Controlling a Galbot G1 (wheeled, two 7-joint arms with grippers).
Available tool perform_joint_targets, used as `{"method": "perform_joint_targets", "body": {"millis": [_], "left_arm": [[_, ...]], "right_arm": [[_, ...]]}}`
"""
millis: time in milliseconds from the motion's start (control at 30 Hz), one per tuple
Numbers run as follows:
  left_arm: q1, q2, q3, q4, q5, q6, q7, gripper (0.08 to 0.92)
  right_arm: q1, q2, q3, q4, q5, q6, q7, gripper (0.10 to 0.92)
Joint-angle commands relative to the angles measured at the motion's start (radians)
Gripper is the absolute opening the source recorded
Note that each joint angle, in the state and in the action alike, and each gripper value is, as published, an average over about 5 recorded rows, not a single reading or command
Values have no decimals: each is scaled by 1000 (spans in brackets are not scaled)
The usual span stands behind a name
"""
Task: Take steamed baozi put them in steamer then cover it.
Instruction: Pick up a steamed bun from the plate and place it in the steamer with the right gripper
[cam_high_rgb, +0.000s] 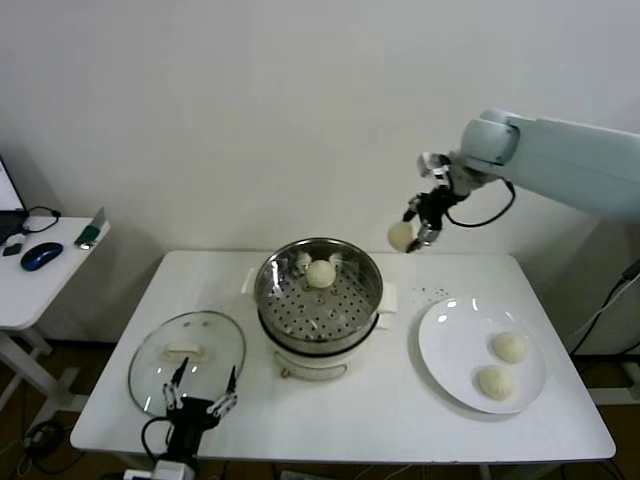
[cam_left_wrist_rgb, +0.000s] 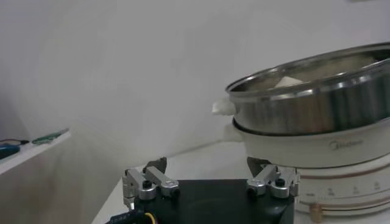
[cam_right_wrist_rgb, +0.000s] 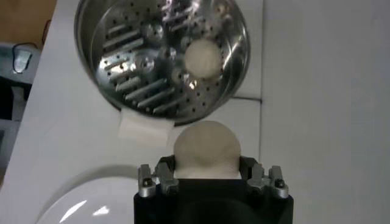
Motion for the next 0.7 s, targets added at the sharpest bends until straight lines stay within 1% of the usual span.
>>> {"method": "perform_joint_targets", "body": {"millis": [33,300,700], "left_arm": [[3,8,10,-19,10,-9,1,823],[2,11,-4,-25,5,-10,-1,823],[-9,10,-20,-4,2,-9,0,823]], "right_arm": [[-7,221,16,-41,98,-41,41,663],[-125,313,52,-62,73,-65,81,662],[-244,367,39,-98,38,-65,88,663]]}}
